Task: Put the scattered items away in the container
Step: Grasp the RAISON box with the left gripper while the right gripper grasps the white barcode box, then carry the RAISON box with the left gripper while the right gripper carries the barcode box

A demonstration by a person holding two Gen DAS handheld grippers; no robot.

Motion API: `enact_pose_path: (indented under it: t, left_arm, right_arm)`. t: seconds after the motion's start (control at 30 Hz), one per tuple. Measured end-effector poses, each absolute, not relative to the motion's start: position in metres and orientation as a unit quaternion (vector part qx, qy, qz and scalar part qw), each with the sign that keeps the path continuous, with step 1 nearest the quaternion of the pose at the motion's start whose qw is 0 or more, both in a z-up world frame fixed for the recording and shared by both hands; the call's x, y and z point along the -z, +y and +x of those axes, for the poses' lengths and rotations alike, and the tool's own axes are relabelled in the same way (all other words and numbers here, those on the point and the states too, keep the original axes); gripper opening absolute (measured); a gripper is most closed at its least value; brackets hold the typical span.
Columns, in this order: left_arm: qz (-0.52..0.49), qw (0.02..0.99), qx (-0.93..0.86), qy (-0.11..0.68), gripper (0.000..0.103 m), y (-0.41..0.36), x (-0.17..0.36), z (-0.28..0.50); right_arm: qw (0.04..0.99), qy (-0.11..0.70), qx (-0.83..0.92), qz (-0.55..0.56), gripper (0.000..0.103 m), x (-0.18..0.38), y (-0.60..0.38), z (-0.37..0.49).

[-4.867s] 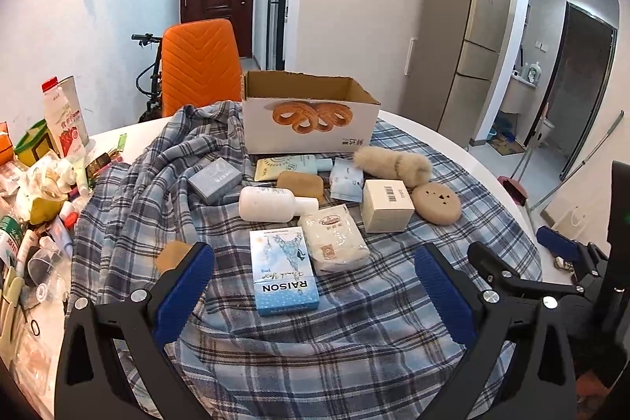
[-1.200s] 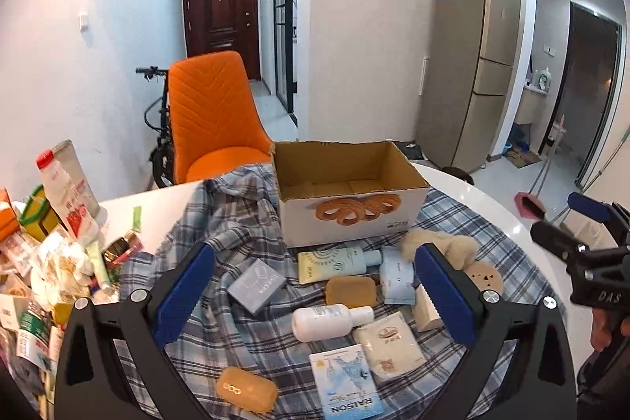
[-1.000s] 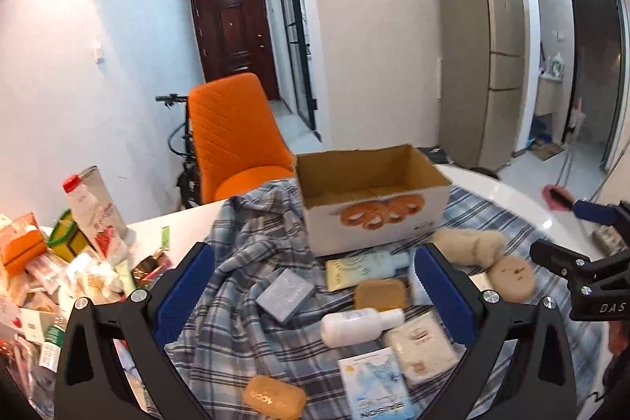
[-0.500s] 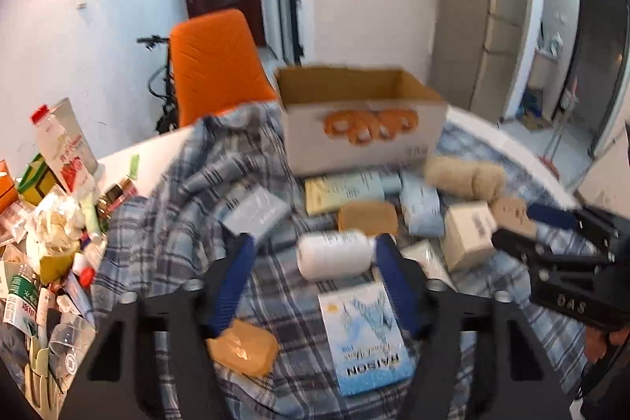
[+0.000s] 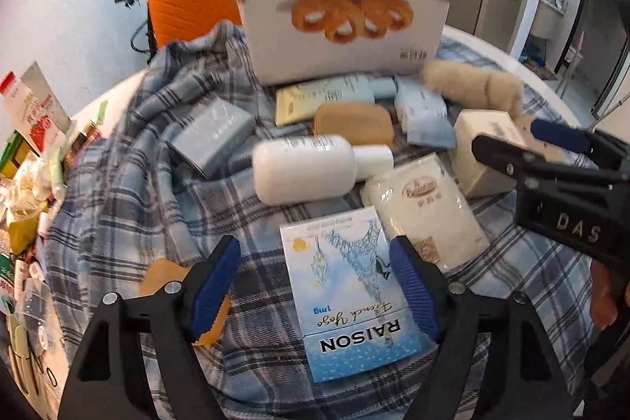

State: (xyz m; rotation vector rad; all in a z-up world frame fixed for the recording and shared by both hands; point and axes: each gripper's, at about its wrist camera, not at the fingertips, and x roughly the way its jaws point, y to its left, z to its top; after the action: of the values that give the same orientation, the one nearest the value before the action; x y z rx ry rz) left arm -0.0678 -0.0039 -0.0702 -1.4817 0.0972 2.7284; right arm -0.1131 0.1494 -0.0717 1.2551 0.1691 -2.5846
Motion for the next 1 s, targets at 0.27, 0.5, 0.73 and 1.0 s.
enact_pose_path:
  t: [0.27, 0.5, 0.73, 1.0]
  left_arm:
    - [-0.494, 0.025, -0.868, 0.03, 0.084, -0.001, 0.083, -0.069]
    - [-0.51, 0.015, -0.86, -0.014, 0.077, -0.017, 0.086, -0.071]
    - [-0.505, 0.015, -0.863, -0.025, 0.059, -0.025, 0.083, -0.068]
    - [-0.474, 0.023, -0.88, -0.02, 0.059, -0.023, 0.065, -0.061]
  right_arm:
    - [0.123, 0.052, 0.888, 0.441, 0.078, 0.083, 0.152, -0.117]
    - [0.137, 0.035, 0.88, 0.453, 0.052, 0.085, 0.154, -0.116]
    - [0.151, 0.03, 0.884, 0.441, 0.051, 0.074, 0.154, -0.108]
    - [0.158, 0.027, 0.889, 0.428, 0.051, 0.061, 0.161, -0.103]
